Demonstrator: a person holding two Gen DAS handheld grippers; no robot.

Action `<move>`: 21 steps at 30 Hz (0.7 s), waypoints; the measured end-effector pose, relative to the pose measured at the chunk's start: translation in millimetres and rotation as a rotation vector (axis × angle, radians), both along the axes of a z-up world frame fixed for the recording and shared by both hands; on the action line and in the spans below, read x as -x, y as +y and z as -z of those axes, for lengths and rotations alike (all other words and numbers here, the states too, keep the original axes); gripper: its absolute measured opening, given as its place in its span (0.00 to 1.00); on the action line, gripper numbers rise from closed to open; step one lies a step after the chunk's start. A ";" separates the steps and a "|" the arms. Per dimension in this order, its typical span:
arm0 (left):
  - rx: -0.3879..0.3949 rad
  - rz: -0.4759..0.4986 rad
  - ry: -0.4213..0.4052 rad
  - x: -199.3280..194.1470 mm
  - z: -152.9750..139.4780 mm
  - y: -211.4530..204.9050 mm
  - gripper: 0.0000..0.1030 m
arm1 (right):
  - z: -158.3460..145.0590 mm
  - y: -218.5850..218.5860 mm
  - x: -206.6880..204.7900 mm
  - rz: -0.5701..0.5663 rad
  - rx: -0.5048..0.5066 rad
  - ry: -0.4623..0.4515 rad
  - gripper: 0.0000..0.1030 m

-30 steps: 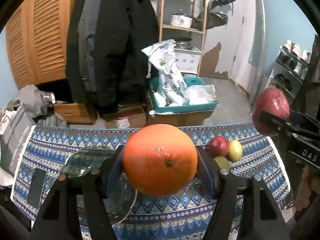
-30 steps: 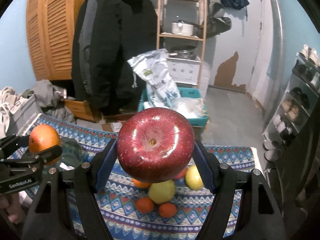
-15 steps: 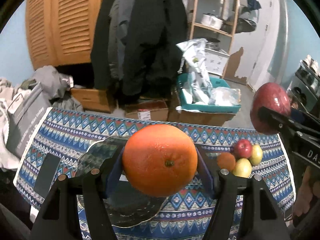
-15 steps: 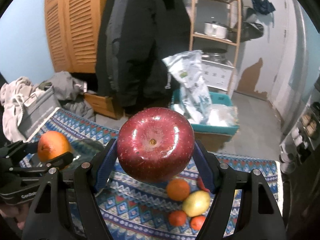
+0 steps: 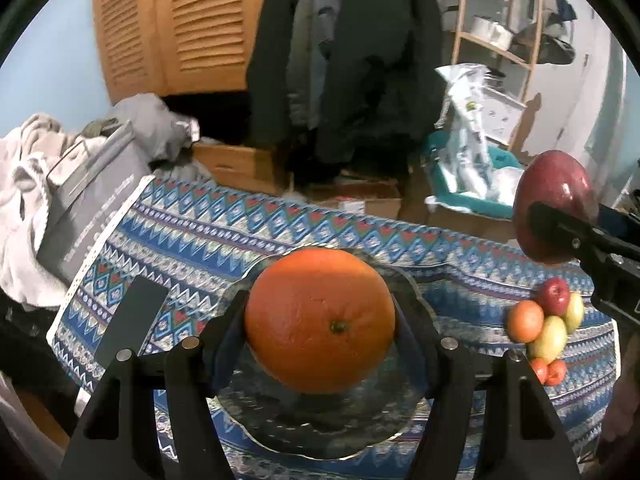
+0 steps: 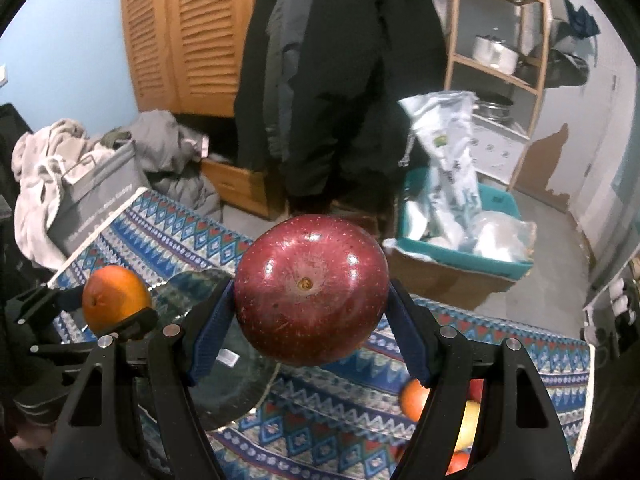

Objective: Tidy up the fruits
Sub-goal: 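Lift and carry the orange with the left tool while the right tool carries the apple over the glass plate, then open the left tool to drop the orange while the right tool releases the apple onto the plate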

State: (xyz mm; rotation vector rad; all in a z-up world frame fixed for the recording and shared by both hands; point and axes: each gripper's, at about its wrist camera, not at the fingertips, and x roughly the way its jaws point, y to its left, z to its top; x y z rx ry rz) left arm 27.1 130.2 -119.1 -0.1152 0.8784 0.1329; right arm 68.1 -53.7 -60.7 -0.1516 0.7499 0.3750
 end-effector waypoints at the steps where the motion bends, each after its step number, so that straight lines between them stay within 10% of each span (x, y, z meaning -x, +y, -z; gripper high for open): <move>1: -0.002 -0.012 0.012 -0.8 5.1 5.6 0.68 | 3.4 4.2 -1.5 -0.007 0.003 0.008 0.72; 21: 0.011 -0.064 0.244 -19.0 91.6 43.8 0.68 | 117.5 77.2 -37.0 -0.124 0.122 0.277 0.72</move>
